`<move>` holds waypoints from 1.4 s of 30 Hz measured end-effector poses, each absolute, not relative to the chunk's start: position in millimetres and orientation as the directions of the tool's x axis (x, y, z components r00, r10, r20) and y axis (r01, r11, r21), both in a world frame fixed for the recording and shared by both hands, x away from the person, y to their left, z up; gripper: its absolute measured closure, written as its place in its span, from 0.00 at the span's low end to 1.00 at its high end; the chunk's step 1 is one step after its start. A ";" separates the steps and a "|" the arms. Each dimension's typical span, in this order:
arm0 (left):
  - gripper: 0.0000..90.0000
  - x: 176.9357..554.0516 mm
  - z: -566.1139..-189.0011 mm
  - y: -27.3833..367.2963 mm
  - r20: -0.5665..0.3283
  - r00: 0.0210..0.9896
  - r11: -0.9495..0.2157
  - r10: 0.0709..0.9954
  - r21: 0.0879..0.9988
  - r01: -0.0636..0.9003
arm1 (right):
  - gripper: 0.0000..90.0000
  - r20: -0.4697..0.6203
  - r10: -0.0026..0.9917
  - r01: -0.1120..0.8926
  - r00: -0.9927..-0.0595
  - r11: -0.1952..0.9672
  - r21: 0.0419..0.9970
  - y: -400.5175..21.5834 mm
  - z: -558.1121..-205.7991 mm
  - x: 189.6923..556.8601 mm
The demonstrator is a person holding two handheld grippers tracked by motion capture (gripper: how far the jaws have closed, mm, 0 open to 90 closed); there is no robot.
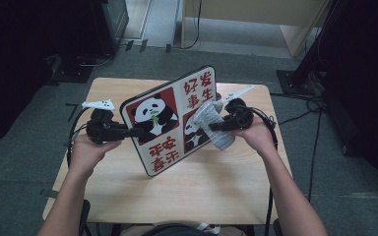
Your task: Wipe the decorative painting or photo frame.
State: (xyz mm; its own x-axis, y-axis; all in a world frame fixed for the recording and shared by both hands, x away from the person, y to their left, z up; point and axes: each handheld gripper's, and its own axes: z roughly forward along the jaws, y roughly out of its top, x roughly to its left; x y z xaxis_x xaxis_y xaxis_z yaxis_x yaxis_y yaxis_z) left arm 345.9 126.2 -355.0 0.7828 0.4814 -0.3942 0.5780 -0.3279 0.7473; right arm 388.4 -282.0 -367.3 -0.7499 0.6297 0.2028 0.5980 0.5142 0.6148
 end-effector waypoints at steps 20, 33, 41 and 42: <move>0.87 346.6 -355.3 126.9 -0.398 0.784 -0.328 0.477 0.747 0.579 | 0.75 0.141 0.585 0.520 -0.799 0.553 0.651 -250.7 -287.0 398.3; 0.86 347.1 -355.9 127.3 -0.403 0.784 -0.324 0.473 0.748 0.580 | 0.75 0.094 0.565 0.467 -0.819 0.562 0.683 -229.2 -243.8 403.0; 0.86 347.4 -356.2 127.7 -0.404 0.785 -0.323 0.469 0.749 0.579 | 0.75 0.087 0.557 0.454 -0.826 0.566 0.688 -218.5 -239.6 409.5; 0.86 347.4 -356.2 127.8 -0.404 0.785 -0.323 0.469 0.749 0.579 | 0.75 0.088 0.559 0.456 -0.825 0.564 0.688 -218.0 -240.0 409.9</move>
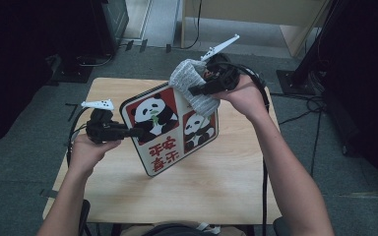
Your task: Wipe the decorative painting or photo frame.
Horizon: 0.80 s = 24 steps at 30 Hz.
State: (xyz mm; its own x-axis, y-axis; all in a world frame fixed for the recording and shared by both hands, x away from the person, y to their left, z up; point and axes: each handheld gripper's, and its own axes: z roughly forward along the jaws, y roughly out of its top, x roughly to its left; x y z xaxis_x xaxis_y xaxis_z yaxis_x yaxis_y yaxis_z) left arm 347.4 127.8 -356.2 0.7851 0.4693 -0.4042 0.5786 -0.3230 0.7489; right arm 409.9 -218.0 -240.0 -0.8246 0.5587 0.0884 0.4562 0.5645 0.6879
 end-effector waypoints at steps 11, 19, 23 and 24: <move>0.86 347.5 -356.3 128.1 -0.402 0.788 -0.327 0.466 0.749 0.576 | 0.75 0.092 0.559 0.466 -0.824 0.577 0.671 -214.5 -252.1 415.2; 0.86 347.4 -356.3 128.1 -0.401 0.790 -0.329 0.464 0.750 0.574 | 0.74 0.103 0.560 0.474 -0.822 0.574 0.668 -216.4 -260.5 416.1; 0.86 347.5 -356.3 128.3 -0.400 0.791 -0.330 0.463 0.750 0.573 | 0.74 0.109 0.560 0.478 -0.822 0.572 0.666 -216.8 -265.1 415.6; 0.86 347.4 -356.3 128.2 -0.401 0.790 -0.330 0.463 0.750 0.573 | 0.74 0.114 0.562 0.482 -0.819 0.568 0.667 -217.0 -266.4 415.1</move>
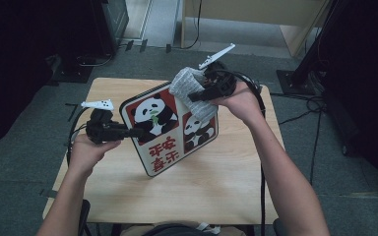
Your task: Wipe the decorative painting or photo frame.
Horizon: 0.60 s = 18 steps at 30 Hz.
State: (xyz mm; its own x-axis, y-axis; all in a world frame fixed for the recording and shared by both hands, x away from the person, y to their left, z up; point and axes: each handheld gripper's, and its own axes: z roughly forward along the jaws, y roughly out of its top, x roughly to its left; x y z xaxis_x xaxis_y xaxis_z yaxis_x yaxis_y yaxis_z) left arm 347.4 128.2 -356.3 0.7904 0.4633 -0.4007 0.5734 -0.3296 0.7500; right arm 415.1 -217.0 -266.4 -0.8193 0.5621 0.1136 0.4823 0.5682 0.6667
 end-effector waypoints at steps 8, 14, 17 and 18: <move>0.86 347.3 -356.3 128.2 -0.400 0.791 -0.330 0.464 0.750 0.573 | 0.74 0.123 0.558 0.486 -0.821 0.569 0.663 -218.4 -276.5 414.0; 0.86 347.4 -356.3 128.3 -0.400 0.791 -0.331 0.463 0.750 0.573 | 0.74 0.132 0.556 0.491 -0.821 0.569 0.660 -219.5 -285.1 413.2; 0.86 347.5 -356.4 128.5 -0.401 0.792 -0.332 0.460 0.750 0.572 | 0.74 0.143 0.556 0.498 -0.819 0.565 0.658 -220.6 -291.0 412.0; 0.86 347.5 -356.4 128.5 -0.401 0.792 -0.332 0.460 0.750 0.572 | 0.74 0.143 0.556 0.498 -0.819 0.565 0.658 -220.6 -291.0 412.0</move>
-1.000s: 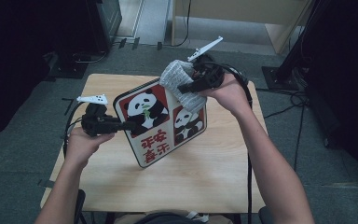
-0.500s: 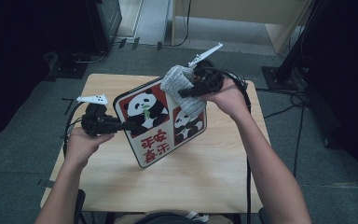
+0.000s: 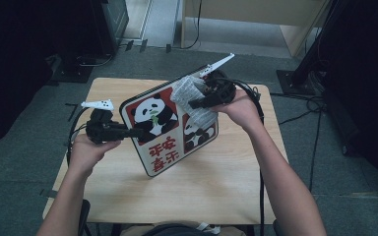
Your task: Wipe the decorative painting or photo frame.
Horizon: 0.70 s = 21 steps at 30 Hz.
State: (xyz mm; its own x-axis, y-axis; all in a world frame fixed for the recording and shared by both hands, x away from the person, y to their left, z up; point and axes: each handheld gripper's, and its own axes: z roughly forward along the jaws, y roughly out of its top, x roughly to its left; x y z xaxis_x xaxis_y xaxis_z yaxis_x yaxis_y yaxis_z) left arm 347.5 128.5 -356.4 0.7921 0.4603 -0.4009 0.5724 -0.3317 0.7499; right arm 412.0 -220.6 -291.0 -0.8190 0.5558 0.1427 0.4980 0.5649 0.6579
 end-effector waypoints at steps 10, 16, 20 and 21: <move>0.86 347.7 -356.5 128.7 -0.402 0.792 -0.331 0.460 0.750 0.573 | 0.74 0.153 0.554 0.504 -0.818 0.564 0.654 -223.8 -304.6 409.8; 0.86 347.6 -356.5 128.6 -0.402 0.792 -0.330 0.460 0.750 0.573 | 0.74 0.162 0.555 0.509 -0.816 0.557 0.656 -225.4 -310.8 408.5; 0.86 347.7 -356.5 128.7 -0.402 0.792 -0.330 0.460 0.750 0.573 | 0.74 0.166 0.554 0.512 -0.815 0.557 0.654 -226.7 -316.2 407.9; 0.86 347.7 -356.5 128.7 -0.402 0.792 -0.330 0.459 0.750 0.573 | 0.74 0.168 0.555 0.513 -0.815 0.556 0.654 -227.1 -317.6 407.6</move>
